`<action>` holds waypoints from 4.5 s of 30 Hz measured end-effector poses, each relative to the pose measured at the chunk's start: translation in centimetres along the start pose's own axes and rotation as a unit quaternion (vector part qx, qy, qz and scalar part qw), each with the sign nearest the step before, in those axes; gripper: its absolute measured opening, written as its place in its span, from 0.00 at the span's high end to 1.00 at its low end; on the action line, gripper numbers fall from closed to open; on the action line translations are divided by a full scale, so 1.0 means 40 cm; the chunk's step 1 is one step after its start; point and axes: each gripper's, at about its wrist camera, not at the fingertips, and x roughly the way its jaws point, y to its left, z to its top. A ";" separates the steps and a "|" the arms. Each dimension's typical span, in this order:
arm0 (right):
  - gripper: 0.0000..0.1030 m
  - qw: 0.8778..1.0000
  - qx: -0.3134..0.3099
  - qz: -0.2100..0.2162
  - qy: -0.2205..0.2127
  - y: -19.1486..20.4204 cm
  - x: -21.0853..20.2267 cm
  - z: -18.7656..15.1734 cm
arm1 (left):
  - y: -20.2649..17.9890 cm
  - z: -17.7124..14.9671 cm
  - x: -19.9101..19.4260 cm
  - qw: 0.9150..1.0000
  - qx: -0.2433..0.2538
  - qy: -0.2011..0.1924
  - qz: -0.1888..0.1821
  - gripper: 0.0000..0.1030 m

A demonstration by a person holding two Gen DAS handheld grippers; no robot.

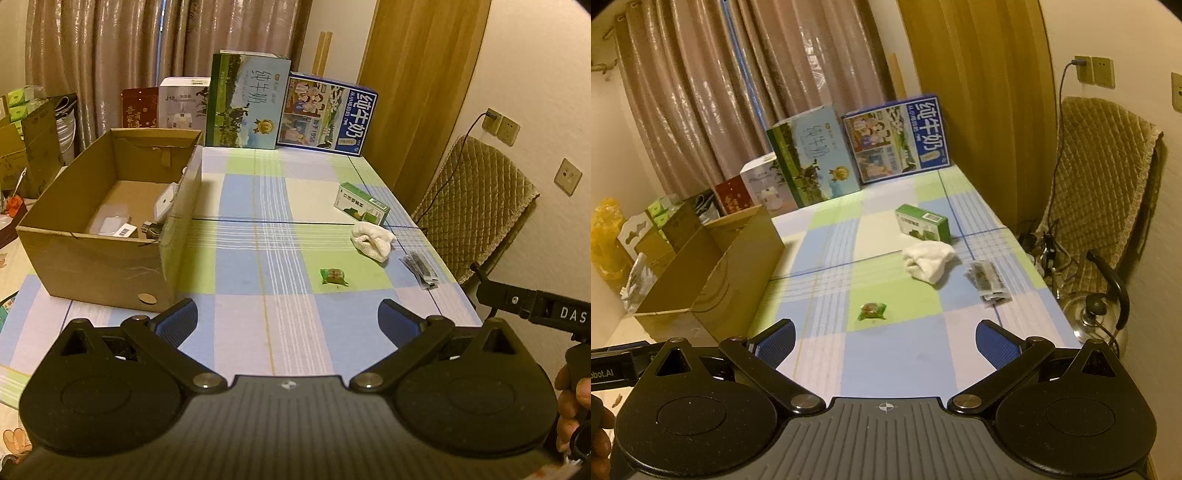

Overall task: Organize objects
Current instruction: 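Withdraw both open tools from the box back over the table, then move the left tool toward the green candy while the right tool approaches the seaweed packet, then close the left tool on the green candy while the right tool grasps the seaweed packet, then lift the green candy and seaweed packet and carry both over the cardboard box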

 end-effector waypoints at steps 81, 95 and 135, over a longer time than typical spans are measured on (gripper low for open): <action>0.22 0.990 -0.063 -0.080 0.101 -0.320 0.593 0.091 | -0.171 0.050 0.755 0.939 0.291 0.109 -0.149 0.82; 0.53 0.984 -0.105 -0.084 0.115 -0.305 0.652 0.088 | -0.152 0.045 0.751 0.953 0.242 0.107 -0.148 0.81; 0.67 0.998 -0.050 -0.002 0.046 0.047 0.186 -0.030 | -0.081 0.016 0.240 0.990 0.116 0.042 -0.064 0.84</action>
